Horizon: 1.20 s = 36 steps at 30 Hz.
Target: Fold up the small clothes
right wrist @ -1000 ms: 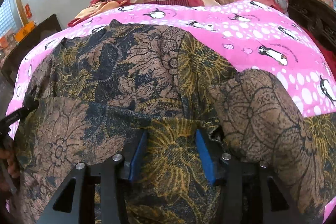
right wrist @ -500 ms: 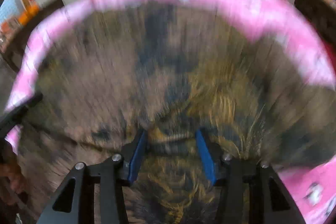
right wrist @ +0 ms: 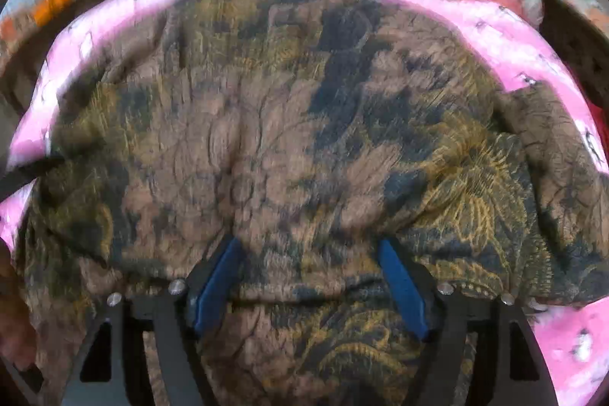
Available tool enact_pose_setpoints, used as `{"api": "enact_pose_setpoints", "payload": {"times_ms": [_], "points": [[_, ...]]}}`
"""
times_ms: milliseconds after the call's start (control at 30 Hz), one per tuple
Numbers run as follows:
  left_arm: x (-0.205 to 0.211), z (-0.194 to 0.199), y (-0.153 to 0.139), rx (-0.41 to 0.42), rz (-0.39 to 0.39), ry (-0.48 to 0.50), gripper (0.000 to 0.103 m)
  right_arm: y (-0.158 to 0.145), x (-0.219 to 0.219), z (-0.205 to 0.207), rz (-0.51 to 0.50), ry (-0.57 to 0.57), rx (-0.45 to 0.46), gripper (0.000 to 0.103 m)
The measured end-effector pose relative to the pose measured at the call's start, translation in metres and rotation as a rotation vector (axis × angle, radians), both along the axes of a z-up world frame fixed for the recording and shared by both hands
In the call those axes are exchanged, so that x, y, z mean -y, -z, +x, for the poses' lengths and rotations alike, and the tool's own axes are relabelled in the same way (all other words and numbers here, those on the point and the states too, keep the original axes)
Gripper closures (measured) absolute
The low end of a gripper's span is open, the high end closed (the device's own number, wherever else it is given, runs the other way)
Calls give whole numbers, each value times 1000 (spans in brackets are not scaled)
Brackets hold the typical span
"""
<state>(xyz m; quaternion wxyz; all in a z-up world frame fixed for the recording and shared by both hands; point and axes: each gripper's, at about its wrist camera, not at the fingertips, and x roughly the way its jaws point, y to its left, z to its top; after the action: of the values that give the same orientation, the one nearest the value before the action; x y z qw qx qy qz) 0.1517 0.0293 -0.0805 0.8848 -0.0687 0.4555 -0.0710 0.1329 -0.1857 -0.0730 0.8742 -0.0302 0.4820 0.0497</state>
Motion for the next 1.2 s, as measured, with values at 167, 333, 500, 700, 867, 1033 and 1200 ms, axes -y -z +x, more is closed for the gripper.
{"api": "enact_pose_setpoints", "payload": {"times_ms": [167,333,500,700,867,1033,1200], "points": [[9,-32,-19,34,-27,23,68,-43,25,-25,41,17,27,29],[21,-73,-12,65,-14,82,68,-83,68,-69,39,18,129,29],[18,-91,2,91,-34,95,67,-102,153,-105,71,103,221,29],[13,-90,6,90,-75,91,66,-80,362,-115,370,565,189,60],[13,-88,7,89,-83,89,66,-30,454,-116,714,729,149,60],[10,-85,8,84,-105,83,66,-12,462,-105,844,753,245,60],[10,-85,8,84,-107,84,66,-24,447,-74,719,691,216,99]]}}
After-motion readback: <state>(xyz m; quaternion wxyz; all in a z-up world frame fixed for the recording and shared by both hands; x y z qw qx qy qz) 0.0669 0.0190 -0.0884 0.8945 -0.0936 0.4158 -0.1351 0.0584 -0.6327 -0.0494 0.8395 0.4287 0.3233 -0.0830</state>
